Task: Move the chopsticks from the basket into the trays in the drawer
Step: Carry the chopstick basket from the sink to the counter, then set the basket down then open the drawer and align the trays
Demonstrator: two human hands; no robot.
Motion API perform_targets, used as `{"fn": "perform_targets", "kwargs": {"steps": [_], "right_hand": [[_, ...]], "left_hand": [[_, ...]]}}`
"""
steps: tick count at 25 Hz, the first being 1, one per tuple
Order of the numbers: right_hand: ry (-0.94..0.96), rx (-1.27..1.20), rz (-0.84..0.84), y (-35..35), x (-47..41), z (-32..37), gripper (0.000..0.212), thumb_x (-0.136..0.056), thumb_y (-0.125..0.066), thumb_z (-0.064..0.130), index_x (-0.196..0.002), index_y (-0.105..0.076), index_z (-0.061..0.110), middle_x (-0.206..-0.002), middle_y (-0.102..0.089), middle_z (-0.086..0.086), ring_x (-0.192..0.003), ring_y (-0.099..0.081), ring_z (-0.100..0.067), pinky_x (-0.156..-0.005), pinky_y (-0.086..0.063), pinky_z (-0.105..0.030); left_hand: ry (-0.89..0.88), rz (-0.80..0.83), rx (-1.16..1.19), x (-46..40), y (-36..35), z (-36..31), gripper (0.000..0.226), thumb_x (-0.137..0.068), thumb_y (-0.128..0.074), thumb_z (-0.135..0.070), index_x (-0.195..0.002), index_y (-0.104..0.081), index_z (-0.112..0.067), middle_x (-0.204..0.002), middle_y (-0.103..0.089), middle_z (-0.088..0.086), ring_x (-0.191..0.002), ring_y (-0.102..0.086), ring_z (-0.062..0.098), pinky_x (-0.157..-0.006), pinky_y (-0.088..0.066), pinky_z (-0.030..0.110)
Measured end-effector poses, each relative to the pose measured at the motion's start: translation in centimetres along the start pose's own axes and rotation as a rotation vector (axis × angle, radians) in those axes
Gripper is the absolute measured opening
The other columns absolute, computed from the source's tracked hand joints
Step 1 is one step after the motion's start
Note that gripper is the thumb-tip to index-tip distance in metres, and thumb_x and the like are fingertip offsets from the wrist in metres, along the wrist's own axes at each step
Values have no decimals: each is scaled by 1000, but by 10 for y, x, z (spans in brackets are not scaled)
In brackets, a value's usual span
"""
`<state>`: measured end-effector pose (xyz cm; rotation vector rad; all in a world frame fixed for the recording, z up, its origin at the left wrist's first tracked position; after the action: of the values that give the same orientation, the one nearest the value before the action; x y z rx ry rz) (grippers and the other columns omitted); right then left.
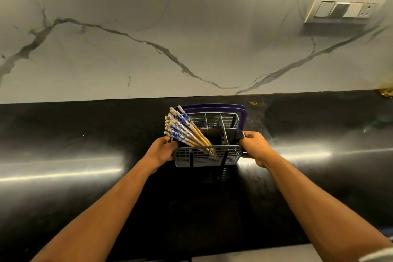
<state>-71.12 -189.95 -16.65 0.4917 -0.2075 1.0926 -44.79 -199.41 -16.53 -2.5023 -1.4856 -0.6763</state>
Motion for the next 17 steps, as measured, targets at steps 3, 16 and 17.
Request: {"fn": "perform_targets", "kwargs": {"steps": [3,16,17], "right_hand": [[153,67,-41,0,6,0,25,-95,-50,7,-110,-69,15,-90,-72,1,-89,-68,-21,-90,-57,-48],[822,776,-378,22,64,36,67,-102,-29,48,-156,-22,8,-162,-25,-13,-152,-16,-27,-123,-19,-47],[814,779,-385,24,71,37,68,-102,-29,49,-156,-21,9,-163,-24,-13,-152,-15,-27,-123,-18,-47]], "left_hand": [[-51,-16,-73,2,2,8,20,-101,-49,-27,-106,-64,-16,-115,-69,10,-109,-65,24,-104,-48,49],[-671,-675,-1040,79,28,-40,71,-99,-24,-47,-157,-1,-12,-166,4,7,-153,9,18,-124,2,38],[-676,-682,-1055,86,27,-41,71,-100,-23,-47,-157,0,-12,-166,5,8,-152,10,18,-124,3,38]]}}
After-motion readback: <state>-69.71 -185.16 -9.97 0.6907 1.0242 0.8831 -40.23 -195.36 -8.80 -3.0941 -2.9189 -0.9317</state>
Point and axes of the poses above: each hand's wrist, its own x-axis away from the middle knuckle, its own y-axis out of the back of the hand, z = x × y, the point moved 4 cm from there along -x, towards the middle knuckle
